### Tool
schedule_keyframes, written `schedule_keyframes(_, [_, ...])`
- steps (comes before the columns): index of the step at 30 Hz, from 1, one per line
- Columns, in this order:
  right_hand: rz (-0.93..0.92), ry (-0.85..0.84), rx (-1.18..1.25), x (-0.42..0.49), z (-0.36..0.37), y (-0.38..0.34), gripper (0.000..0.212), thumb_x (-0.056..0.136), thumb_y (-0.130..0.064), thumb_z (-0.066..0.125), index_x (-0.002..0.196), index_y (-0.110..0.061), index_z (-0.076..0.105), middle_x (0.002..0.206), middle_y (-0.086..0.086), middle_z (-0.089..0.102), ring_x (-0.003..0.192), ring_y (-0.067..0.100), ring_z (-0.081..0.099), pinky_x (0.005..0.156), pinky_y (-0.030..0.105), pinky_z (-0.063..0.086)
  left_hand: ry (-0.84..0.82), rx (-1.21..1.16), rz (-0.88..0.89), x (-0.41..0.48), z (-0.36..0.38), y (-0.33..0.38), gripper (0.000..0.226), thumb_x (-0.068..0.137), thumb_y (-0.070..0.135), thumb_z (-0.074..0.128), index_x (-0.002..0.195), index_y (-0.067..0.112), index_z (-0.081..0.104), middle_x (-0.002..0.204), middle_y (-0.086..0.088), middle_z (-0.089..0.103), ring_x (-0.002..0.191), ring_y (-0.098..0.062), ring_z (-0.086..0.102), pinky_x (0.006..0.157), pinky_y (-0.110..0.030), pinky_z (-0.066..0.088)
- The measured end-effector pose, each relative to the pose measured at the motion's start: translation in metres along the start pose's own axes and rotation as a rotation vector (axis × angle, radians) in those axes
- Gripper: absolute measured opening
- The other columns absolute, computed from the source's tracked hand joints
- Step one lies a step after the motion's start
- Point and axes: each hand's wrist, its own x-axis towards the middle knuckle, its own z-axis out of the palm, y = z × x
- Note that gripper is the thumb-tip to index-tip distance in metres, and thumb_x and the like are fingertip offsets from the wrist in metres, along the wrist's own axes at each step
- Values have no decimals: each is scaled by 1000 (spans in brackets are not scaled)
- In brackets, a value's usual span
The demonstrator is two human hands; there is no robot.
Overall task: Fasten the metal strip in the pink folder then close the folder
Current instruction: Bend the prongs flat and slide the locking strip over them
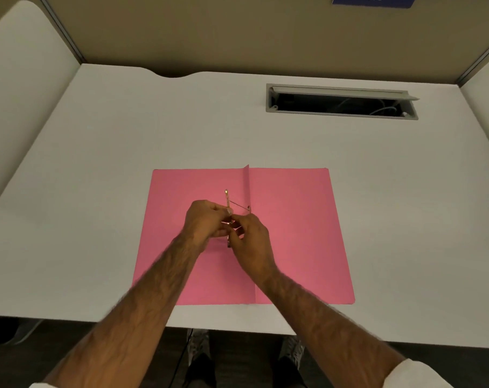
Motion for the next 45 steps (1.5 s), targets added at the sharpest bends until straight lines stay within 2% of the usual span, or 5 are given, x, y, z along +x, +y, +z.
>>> schedule_keyframes(6, [71,165,-95,23,-10,5,19,97,-12,58,111,-11,71,103,6,67,88,16,61,82,31,53,75,99,74,5,-2,-4,15,88,8,75,92,-6,75,87,-22,77,68,-30,75,65,-40,65])
schedule_keyframes(12, [172,-61,-168,61,-15,12,27,94,-18,64,119,-22,71,115,6,67,100,20,63,91,37,53,118,191,144,8,4,-4,11,87,11,77,84,1,75,82,-18,77,72,-34,76,71,-48,65])
schedule_keyframes(29, [132,-9,-7,66,-22,22,16,91,-9,67,104,-14,74,96,-2,67,83,9,61,78,24,51,76,343,185,10,16,5,18,87,16,76,93,-1,78,84,-16,77,78,-32,76,78,-49,64])
schedule_keyframes(35, [142,-215,108,31,-47,27,31,89,-3,65,115,-19,67,96,-3,74,63,20,63,67,34,60,49,386,167,11,17,10,16,87,15,76,88,-1,77,83,-15,77,77,-31,76,77,-49,64])
schedule_keyframes(45, [211,-461,327,9,-60,31,17,87,-2,71,102,-6,78,95,11,77,75,22,65,73,38,58,49,414,152,10,20,11,18,87,18,76,88,0,76,82,-14,77,74,-32,77,74,-48,65])
